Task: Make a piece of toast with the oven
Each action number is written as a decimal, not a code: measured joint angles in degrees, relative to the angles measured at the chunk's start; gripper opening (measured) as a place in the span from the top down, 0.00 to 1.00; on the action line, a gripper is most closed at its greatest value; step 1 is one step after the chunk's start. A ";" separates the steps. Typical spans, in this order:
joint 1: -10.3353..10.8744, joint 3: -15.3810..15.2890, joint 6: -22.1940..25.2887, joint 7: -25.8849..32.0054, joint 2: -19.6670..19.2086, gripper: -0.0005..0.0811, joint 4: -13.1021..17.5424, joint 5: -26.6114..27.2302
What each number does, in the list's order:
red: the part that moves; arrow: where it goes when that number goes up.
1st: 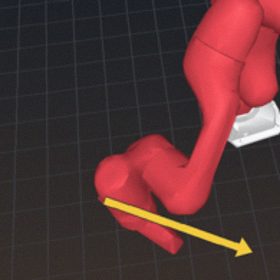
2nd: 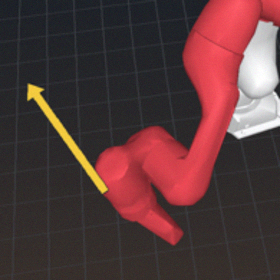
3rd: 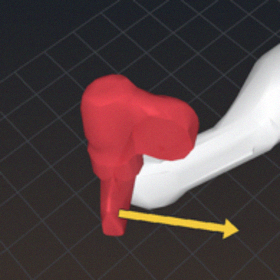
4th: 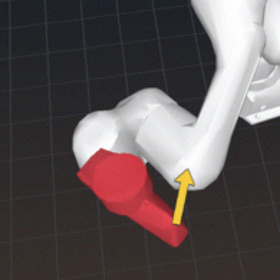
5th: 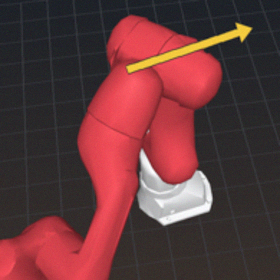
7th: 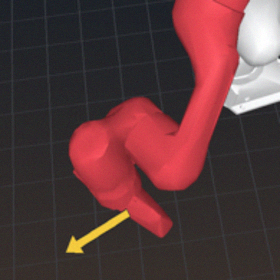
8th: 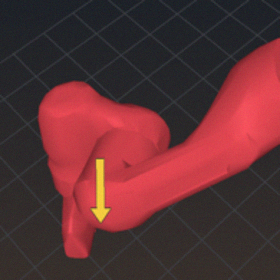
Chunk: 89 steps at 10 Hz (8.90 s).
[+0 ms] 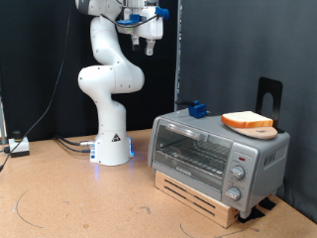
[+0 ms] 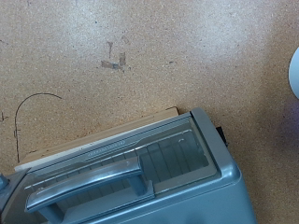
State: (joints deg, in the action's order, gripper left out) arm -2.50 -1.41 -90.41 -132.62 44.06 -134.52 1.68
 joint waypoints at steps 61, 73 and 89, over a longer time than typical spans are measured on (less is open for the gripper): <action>21.57 27.87 -23.16 122.15 -13.05 0.01 -18.27 18.02; 26.65 27.40 -33.08 125.33 -20.93 0.01 -20.42 22.55; 20.49 31.53 -32.81 125.72 -31.10 0.01 -14.26 16.29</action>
State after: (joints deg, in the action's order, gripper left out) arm 18.00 30.12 -123.22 -6.89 12.96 -148.78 17.97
